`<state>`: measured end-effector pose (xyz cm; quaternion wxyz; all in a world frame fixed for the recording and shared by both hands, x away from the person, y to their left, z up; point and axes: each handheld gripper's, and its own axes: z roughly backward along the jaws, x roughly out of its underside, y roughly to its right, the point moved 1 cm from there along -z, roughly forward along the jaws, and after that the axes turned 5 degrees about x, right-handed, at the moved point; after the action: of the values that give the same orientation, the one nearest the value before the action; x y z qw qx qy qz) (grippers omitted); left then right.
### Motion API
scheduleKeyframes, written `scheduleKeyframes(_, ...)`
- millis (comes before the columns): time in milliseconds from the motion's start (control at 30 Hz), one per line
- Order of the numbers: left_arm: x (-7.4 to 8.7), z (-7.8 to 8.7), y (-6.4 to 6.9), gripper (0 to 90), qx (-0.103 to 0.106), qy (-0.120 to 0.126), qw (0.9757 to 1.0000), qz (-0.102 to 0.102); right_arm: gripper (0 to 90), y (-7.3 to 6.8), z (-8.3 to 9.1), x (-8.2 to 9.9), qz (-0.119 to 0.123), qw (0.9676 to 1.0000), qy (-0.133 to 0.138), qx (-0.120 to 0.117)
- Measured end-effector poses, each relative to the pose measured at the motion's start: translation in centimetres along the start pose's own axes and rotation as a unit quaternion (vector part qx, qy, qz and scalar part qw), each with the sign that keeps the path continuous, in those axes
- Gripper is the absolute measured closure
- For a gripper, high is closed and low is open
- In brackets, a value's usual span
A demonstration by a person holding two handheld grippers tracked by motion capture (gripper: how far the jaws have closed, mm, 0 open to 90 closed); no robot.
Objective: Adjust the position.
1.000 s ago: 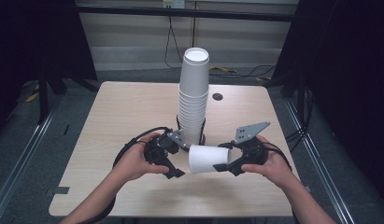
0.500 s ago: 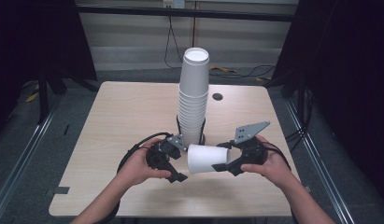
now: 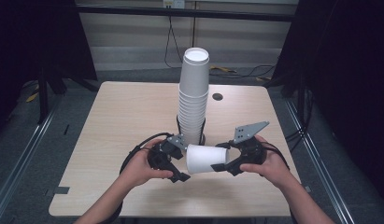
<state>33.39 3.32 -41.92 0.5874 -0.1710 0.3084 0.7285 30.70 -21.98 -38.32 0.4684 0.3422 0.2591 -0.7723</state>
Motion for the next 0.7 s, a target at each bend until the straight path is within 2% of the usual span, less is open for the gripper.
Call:
scheduleKeyframes(367,-0.27,-0.25,-0.03,17.0,-0.002,0.006,1.0000,0.001,25.0,-0.29,-0.11,-0.24,-0.001,0.9999,0.009,-0.011)
scheduleKeyframes(700,-0.28,0.21,-0.15,15.4,-0.004,0.013,0.9999,-0.006,25.0,-0.44,0.00,-0.36,0.001,0.9997,0.019,-0.016)
